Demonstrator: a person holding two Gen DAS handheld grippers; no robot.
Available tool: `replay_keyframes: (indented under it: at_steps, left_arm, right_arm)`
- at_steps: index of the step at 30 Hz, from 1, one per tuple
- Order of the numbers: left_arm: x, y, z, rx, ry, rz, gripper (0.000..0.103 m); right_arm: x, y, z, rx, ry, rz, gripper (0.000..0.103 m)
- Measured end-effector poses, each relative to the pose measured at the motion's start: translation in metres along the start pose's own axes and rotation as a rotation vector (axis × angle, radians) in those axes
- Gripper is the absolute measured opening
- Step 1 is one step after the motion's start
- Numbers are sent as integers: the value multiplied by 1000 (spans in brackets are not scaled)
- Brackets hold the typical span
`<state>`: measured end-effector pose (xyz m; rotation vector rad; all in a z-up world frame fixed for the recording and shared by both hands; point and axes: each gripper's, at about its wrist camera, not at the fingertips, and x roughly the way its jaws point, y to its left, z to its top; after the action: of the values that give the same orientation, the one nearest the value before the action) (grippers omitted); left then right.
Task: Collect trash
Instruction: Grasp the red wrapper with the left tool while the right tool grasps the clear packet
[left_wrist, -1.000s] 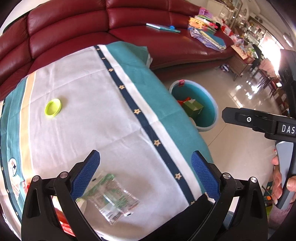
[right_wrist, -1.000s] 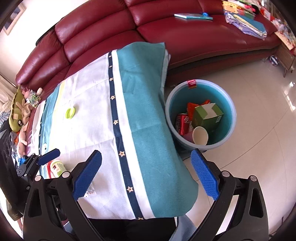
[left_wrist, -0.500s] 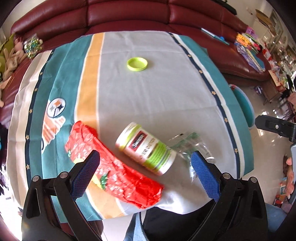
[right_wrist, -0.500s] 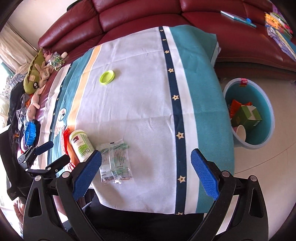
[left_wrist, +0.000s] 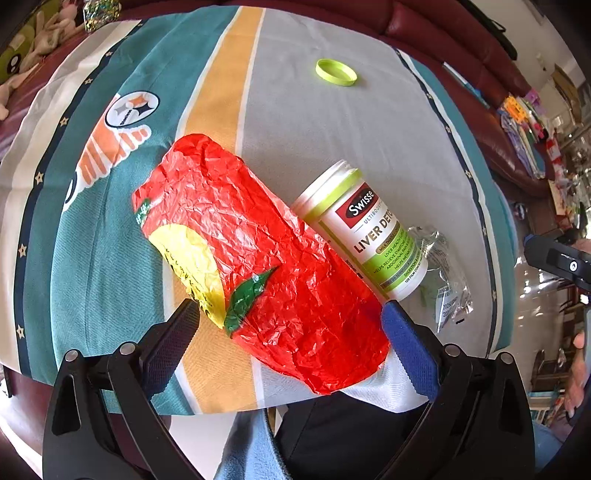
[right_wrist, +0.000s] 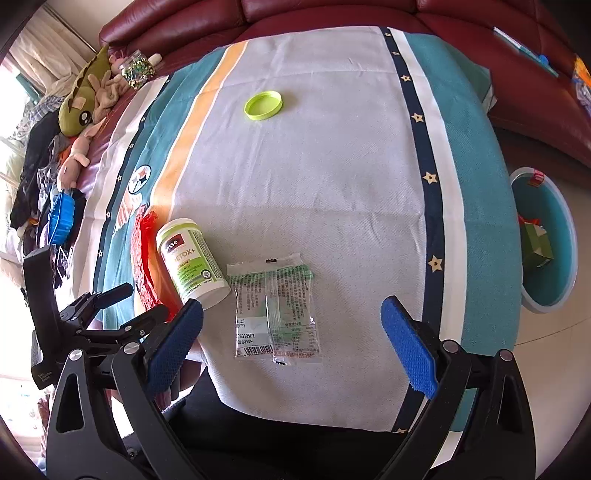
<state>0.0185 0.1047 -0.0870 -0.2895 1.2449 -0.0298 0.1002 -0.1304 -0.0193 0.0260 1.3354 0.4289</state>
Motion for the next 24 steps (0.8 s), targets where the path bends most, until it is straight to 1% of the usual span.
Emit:
replay_keyframes:
  at_steps: [2,7,12,17,20,22,23,24]
  left_arm:
    - [6,1,0,-9,9,-11,99]
    - [17,9,3,-20,17,14,99]
    - [17,14,8,-29,-2,20,99]
    - [18,9,8,-1,-35,27,99]
    - [19,6,10,3,-51,19,99]
    - [19,4,12,8,-60,4,96]
    - [20,1,14,18,-65,7,93]
    - [21,-2,17,30,-68,14,91]
  right_arm:
    - [6,1,-2,-4,12,-1,93]
    - [33,0,-12,17,75,4,93]
    - [57,9,-21,8,121,14,93]
    - [68,18,-24,-31,119,-9,93]
    - [72,18,-23,-35,108,-23,92]
    - [74,15,-23,-32,102,-24,85]
    - [76,14,-22,-27,107,-20,77]
    - [77,11,-22,-21,114,-17,73]
